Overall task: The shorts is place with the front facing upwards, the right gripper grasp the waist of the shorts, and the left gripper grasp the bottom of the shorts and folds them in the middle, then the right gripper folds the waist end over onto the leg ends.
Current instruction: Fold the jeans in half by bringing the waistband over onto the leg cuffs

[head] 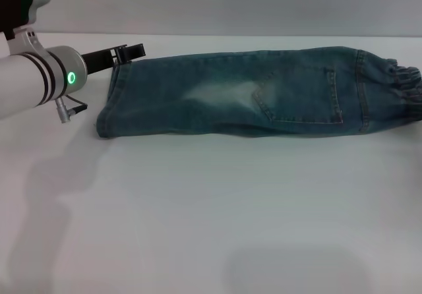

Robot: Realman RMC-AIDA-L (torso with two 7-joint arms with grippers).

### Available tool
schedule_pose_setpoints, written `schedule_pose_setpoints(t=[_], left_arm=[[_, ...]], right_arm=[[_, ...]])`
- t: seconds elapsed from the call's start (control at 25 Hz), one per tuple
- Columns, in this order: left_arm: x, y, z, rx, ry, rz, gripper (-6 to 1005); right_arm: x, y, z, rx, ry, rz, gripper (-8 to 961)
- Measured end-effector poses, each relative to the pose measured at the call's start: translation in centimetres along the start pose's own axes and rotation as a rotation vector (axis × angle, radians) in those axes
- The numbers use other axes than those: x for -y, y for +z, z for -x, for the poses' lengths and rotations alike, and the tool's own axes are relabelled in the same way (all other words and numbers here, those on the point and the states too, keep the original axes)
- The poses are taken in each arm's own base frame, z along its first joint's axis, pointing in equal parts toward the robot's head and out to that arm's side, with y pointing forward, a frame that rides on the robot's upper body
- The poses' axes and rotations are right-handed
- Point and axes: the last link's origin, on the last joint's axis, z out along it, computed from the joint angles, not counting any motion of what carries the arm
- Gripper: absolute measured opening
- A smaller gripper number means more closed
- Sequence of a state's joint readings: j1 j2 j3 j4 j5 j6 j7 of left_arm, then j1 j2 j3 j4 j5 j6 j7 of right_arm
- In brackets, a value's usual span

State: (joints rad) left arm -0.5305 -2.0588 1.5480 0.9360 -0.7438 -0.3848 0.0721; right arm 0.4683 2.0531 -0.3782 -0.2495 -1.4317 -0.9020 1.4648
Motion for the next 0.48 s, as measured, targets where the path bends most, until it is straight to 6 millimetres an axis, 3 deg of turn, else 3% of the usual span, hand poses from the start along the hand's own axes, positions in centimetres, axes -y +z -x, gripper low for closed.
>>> schedule_pose_setpoints(t=[0.48], left_arm=[[-0.30,0.07,-0.03,0.009,0.018,0.008,833]], right_arm=[[-0.42,0.83,-0.66,-0.053,0.035,-0.014,602]])
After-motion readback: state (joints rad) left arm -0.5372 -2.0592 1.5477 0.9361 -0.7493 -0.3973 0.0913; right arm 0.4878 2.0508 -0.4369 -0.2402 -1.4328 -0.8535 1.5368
